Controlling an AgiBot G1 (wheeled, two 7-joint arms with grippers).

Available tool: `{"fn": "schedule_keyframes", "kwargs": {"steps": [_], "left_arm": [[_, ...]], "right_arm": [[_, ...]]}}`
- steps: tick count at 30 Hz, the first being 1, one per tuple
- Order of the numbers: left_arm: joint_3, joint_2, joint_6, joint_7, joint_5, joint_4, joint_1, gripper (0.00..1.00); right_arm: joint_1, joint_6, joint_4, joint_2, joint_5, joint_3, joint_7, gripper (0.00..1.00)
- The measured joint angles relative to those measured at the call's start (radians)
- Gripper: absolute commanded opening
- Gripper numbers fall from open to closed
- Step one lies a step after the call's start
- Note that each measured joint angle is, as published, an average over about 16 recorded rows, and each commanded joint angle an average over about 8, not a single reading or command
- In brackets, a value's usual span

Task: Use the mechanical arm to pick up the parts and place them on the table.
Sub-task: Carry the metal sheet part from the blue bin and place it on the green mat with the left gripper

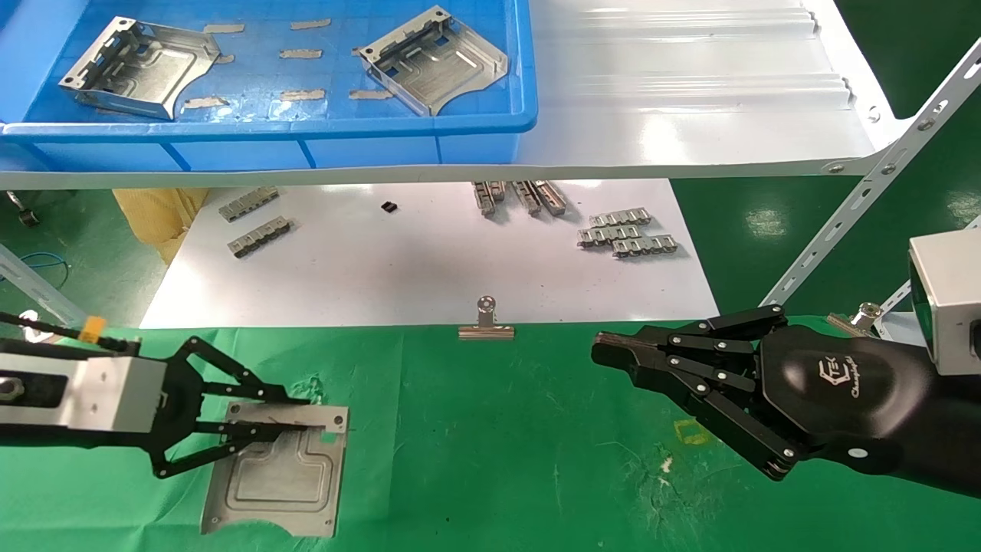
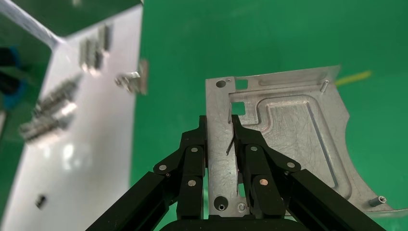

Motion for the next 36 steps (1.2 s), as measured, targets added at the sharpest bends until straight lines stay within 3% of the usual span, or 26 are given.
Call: {"fn": "schedule_keyframes", "kwargs": {"steps": [20, 23, 28, 29, 32, 36], "left_arm": [[0.043, 0.040, -0.141, 0.076, 0.082, 0.077, 0.061, 0.00], [0.043, 0.043, -0.160, 0.080, 0.086, 0.074, 0.069, 0.18], [0.046, 0.045, -0.183, 0.084, 0.094, 0.067, 0.077, 0.77], [0.046, 0.045, -0.186, 0.085, 0.096, 0.065, 0.078, 0.85], [0.047, 0.044, -0.194, 0.085, 0.099, 0.061, 0.082, 0.95], [0.048, 0.042, -0.200, 0.084, 0.102, 0.057, 0.085, 0.92]], "right_arm": [[0.000, 0.000, 0.000, 0.000, 0.000, 0.000, 0.000, 0.00], [0.000, 0.000, 0.000, 0.000, 0.000, 0.000, 0.000, 0.00], [0.000, 0.000, 0.000, 0.000, 0.000, 0.000, 0.000, 0.00], [0.000, 0.000, 0.000, 0.000, 0.000, 0.000, 0.000, 0.00], [0.000, 0.000, 0.000, 0.000, 0.000, 0.000, 0.000, 0.00], [0.000, 0.000, 0.000, 0.000, 0.000, 0.000, 0.000, 0.00]]}}
